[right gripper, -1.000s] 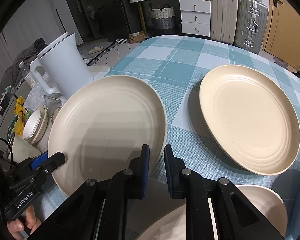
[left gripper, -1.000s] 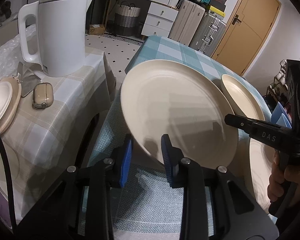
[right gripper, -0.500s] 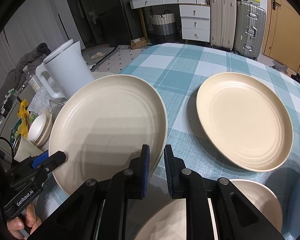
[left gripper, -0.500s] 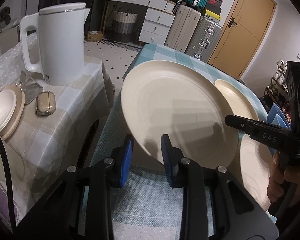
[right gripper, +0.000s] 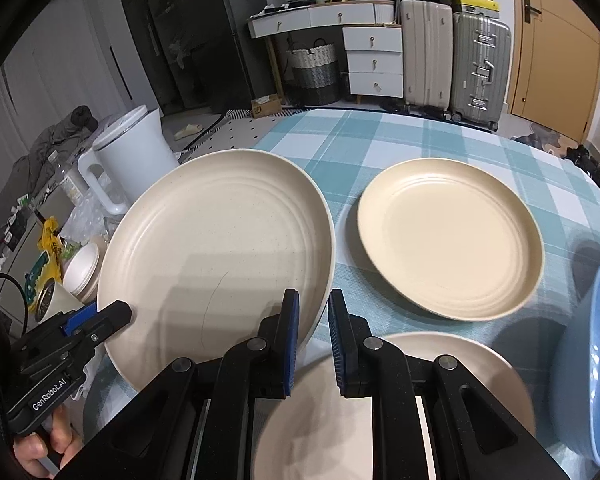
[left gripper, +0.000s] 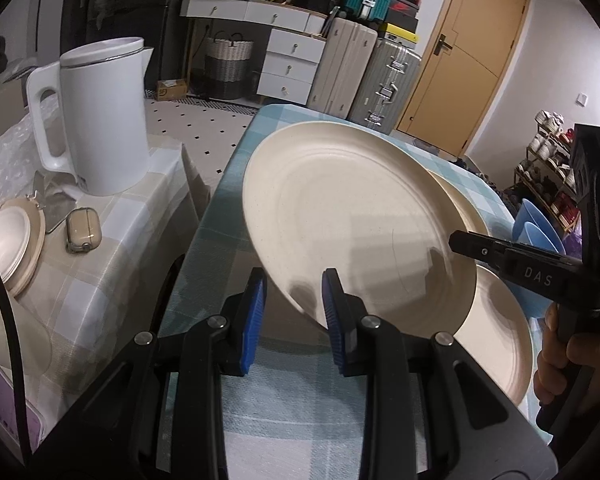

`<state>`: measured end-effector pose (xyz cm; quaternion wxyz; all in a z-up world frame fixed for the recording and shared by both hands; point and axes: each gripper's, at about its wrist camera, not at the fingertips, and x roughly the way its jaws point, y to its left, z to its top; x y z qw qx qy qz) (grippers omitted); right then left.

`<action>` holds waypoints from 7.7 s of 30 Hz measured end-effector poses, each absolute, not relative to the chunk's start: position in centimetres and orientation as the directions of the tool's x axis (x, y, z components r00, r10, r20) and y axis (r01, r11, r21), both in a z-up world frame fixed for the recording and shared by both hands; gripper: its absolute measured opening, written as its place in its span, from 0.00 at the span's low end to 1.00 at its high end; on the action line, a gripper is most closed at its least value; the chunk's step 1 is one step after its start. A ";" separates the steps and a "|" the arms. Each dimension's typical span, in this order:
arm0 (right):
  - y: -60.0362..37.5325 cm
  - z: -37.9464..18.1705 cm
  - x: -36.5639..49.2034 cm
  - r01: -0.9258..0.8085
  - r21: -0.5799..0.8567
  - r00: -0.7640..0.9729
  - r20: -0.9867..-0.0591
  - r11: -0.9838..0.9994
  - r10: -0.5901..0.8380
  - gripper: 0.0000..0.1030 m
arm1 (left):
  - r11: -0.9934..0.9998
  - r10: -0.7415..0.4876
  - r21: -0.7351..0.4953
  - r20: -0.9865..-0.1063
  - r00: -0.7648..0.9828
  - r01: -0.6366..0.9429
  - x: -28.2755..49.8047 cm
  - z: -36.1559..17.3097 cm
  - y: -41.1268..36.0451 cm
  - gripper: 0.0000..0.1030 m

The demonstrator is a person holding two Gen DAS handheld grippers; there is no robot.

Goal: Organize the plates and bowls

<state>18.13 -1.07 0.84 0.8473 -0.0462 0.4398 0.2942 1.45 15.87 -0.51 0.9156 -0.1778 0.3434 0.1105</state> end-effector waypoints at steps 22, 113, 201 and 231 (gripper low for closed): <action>-10.7 3.5 14.5 -0.457 0.231 0.517 -0.717 0.859 0.468 0.15 | 0.960 0.025 -0.188 -0.675 0.738 -0.205 2.3 1.8 6.7 0.25; -19.5 -0.6 8.1 -0.347 0.169 0.505 -0.796 0.923 0.335 0.24 | 0.997 -0.036 -0.068 -0.820 0.571 -0.035 3.8 -2.7 -3.1 0.32; -14.0 0.7 38.2 -0.387 0.191 0.247 -0.921 0.902 0.301 0.67 | 0.944 -0.102 -0.255 -0.831 0.547 -0.211 28.4 -2.5 6.9 0.74; -12.6 -3.0 38.6 -0.413 0.085 0.235 -0.952 0.907 0.196 0.16 | 0.965 -0.092 -0.204 -0.850 0.518 -0.163 29.1 -4.8 5.4 0.14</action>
